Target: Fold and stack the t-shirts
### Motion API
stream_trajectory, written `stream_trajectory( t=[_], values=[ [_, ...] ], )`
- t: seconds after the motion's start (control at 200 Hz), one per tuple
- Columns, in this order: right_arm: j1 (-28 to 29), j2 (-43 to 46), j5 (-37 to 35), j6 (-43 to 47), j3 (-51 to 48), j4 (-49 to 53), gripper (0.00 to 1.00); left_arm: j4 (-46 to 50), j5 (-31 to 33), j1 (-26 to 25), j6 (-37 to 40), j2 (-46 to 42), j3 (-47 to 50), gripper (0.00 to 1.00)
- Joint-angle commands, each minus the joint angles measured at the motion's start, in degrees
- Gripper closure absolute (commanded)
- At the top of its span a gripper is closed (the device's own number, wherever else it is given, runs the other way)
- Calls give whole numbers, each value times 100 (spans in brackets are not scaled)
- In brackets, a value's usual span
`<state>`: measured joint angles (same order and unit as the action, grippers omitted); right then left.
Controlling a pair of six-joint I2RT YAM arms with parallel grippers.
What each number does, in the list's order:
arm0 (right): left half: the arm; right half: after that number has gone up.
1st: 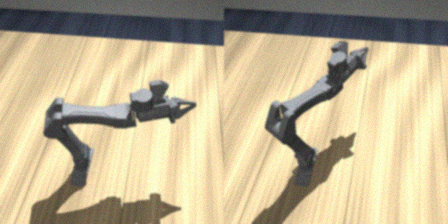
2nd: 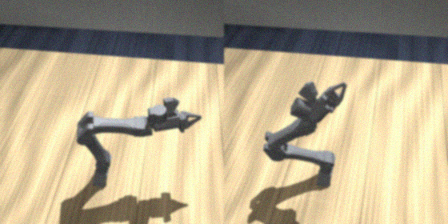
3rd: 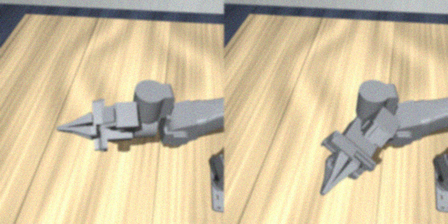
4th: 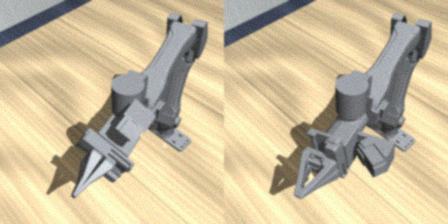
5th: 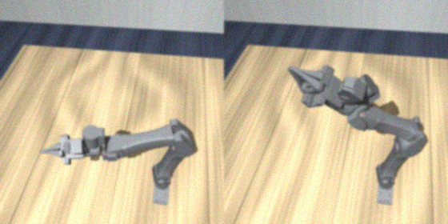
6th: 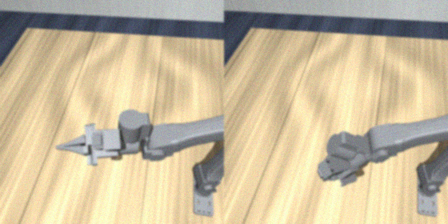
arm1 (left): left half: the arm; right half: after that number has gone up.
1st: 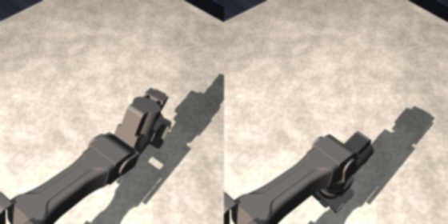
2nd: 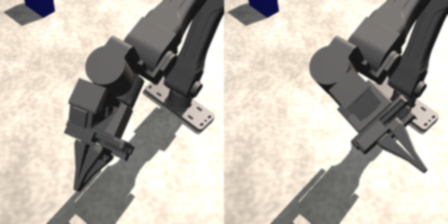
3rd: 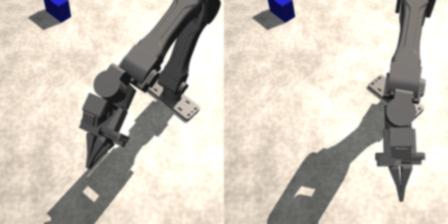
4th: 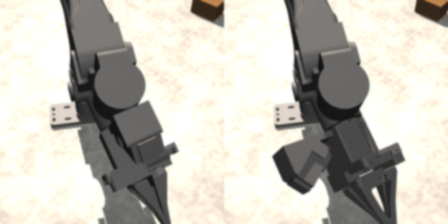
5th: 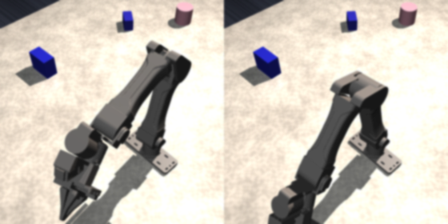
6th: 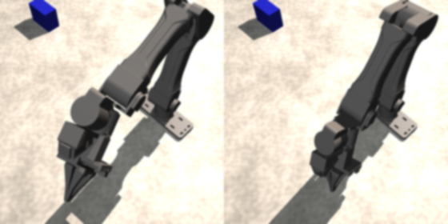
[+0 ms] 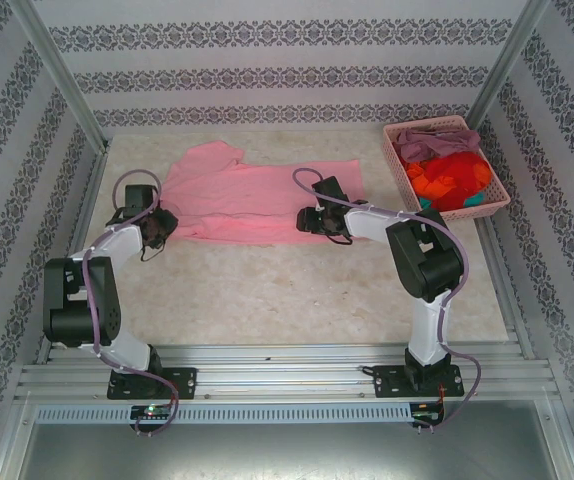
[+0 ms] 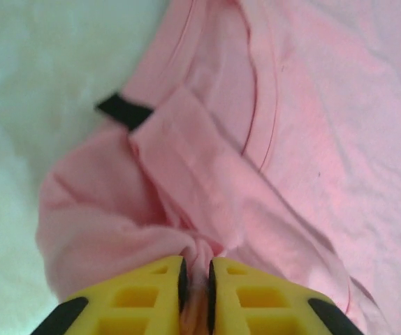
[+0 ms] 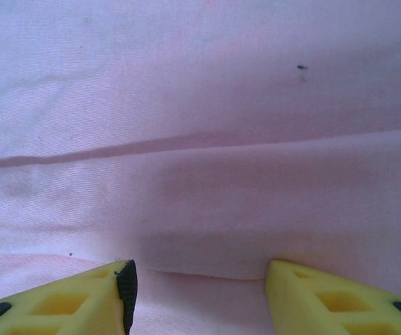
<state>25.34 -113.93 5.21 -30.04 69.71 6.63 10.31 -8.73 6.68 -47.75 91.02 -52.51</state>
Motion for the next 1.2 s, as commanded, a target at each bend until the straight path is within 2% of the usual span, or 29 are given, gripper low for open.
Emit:
stream_trajectory(
  t=[0.0,0.17,0.225,0.415,0.659,0.699,0.784,0.874,0.954,1.019,1.194],
  values=[
    [-99,44,-231,-42,-194,538,48,250,106,121,437,311,-277,89],
    [-139,86,-220,-38,-264,567,48,384,-6,130,595,543,-601,93],
    [-146,98,-209,-50,-283,567,49,361,35,132,652,585,-602,100],
    [-177,136,-205,-44,-357,576,49,629,128,217,1075,1011,-1093,100],
    [-213,143,-227,-114,-438,715,49,872,45,238,1194,1234,-1785,100],
    [-216,139,-222,-117,-447,714,49,1024,-10,238,1271,1314,-1937,92],
    [-225,148,-223,-123,-469,712,49,1228,-40,233,1319,1412,-2097,66],
    [-223,143,-207,-121,-461,702,49,1071,-150,222,1299,1258,-1862,49],
    [-224,134,-171,-125,-450,674,49,1000,-92,194,1294,958,-1552,23],
    [-216,121,-144,-139,-440,645,49,969,-55,151,1279,638,-1238,17],
    [-197,56,-76,-169,-404,576,49,774,377,-13,964,-509,-129,15]
  ],
)
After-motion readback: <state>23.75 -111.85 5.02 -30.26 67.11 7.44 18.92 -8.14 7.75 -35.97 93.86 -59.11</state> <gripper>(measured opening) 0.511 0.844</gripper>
